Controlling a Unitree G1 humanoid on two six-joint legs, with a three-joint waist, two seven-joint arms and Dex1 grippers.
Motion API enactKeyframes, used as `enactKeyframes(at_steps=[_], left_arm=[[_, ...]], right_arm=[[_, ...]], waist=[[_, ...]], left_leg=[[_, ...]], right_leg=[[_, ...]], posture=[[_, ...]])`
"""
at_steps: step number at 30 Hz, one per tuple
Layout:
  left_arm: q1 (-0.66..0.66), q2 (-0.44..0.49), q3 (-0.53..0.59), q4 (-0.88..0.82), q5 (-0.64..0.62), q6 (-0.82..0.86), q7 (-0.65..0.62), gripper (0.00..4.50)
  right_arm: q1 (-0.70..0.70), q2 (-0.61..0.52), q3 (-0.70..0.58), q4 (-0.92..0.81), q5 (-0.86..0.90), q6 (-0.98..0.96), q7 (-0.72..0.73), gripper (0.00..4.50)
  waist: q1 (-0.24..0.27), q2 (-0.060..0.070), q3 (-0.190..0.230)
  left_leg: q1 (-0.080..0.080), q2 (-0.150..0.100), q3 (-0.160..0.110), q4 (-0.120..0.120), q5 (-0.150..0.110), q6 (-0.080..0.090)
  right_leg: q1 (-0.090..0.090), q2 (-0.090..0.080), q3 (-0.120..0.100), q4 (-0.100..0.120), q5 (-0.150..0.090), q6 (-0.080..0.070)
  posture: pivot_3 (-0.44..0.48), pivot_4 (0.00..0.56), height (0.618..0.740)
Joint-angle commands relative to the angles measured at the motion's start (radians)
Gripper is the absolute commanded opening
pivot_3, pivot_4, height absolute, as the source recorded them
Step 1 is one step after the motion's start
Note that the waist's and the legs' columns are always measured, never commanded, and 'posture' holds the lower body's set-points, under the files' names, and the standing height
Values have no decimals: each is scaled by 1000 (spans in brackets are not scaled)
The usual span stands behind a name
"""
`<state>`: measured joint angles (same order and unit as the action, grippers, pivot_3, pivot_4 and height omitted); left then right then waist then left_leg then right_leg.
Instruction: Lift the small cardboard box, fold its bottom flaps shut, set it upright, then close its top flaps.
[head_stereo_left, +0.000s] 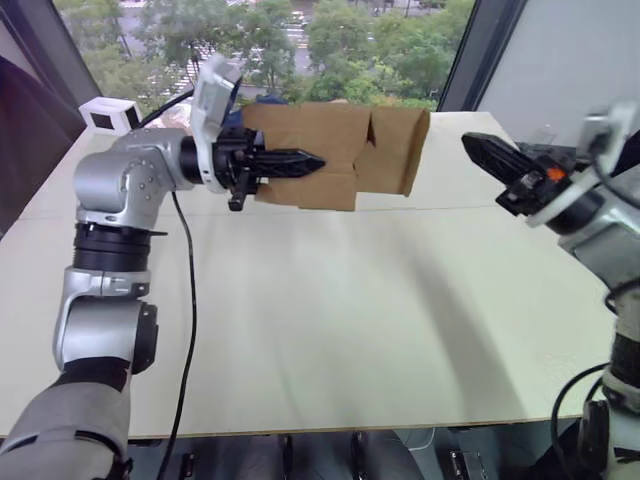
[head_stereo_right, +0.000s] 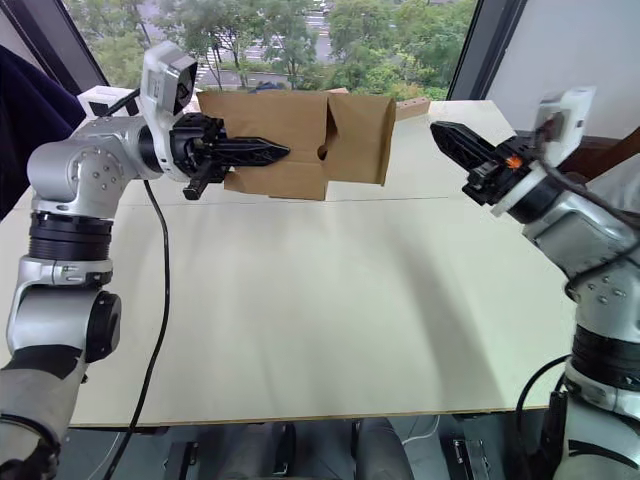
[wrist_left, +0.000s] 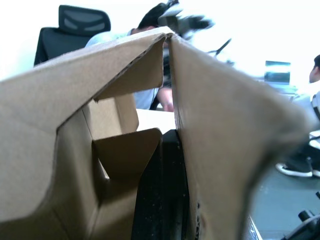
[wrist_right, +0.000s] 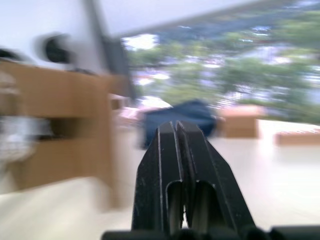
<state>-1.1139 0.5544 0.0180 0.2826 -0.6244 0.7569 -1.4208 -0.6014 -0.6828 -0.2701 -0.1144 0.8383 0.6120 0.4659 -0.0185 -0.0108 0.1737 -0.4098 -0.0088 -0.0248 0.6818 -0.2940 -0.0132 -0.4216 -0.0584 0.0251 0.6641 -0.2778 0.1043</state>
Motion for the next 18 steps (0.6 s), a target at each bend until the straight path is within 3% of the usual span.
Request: enactKeyframes(at_steps=[1,5,8,18], left_arm=[[-20,4,27,-41,-29,3,13,0],[-14,7,28,-46,-34,7,25,0],[-13,12,28,-36,-35,4,31,0],[-15,10,20,-25,-49,20,15,0]], right_arm=[[-53,22,65,16,-98,-60,38,59],[-61,67,82,-11,-68,-44,95,59],[-2,148,60,-146,131,24,147,59],[50,214,-11,-208,355,109,88,59]], waist=[[1,0,0],[1,0,0],[4,0,0],[4,0,0]], left_leg=[[0,0,0,0,0,0],[0,0,0,0,0,0],[0,0,0,0,0,0],[0,-1,-1,1,0,-1]], right_leg=[[-1,0,0,0,0,0],[-1,0,0,0,0,0],[0,0,0,0,0,0],[1,-1,0,0,0,0]], posture=[[0,150,740],[0,150,740],[0,150,740],[0,150,740]])
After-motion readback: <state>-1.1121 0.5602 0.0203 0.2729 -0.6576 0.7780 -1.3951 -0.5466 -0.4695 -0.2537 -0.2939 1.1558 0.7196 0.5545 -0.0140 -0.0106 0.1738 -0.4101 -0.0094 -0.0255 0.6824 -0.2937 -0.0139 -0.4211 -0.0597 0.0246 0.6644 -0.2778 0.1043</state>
